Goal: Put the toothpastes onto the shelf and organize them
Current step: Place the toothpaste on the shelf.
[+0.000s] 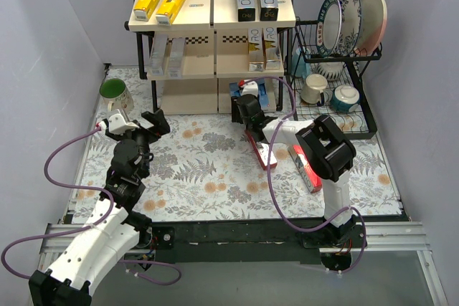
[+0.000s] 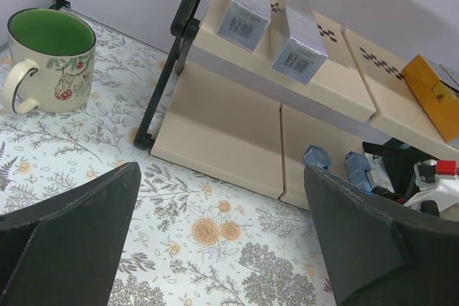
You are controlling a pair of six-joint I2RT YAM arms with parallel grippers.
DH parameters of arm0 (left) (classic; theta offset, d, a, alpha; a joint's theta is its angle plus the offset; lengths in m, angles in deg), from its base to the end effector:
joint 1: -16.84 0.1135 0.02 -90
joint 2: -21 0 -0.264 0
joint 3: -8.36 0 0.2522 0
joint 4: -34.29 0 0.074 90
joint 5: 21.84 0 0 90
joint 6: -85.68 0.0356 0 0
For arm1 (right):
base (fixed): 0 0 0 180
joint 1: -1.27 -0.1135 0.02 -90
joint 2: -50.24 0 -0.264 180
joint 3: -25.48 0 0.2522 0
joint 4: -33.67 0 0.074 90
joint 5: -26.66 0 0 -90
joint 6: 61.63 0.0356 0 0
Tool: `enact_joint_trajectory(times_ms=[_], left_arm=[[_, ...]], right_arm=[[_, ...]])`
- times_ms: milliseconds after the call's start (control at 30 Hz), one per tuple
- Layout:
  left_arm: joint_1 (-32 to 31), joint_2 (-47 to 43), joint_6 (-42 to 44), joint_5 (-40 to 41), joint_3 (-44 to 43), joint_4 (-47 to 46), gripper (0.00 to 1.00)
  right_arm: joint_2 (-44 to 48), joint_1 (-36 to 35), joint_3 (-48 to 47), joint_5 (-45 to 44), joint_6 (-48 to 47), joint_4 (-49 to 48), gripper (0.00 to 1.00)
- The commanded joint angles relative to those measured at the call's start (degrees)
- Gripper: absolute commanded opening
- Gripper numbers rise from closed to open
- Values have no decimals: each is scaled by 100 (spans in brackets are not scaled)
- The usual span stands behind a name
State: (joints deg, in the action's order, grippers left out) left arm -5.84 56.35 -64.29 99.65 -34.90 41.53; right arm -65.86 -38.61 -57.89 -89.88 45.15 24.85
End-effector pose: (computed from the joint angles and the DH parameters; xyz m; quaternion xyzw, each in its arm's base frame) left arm 0.1537 -0.0441 0.3022 -0.3992 0.5794 -0.3088 0.6400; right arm 0.3517 0.2732 0.1713 -0.0407 0.8244 0.0825 0.5585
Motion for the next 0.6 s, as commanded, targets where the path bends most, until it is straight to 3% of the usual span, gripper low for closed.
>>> enact_joint_trajectory(times_ms=[0, 233, 567], left_arm=[[9, -64, 55, -20, 23, -7, 98], [9, -72, 46, -2, 23, 2, 98], [18, -46, 46, 7, 23, 2, 98]], right_arm=[[324, -55, 34, -44, 1, -299, 59], [228, -55, -44, -403, -122, -404, 43], [-36, 50, -422, -773, -227, -527, 41]])
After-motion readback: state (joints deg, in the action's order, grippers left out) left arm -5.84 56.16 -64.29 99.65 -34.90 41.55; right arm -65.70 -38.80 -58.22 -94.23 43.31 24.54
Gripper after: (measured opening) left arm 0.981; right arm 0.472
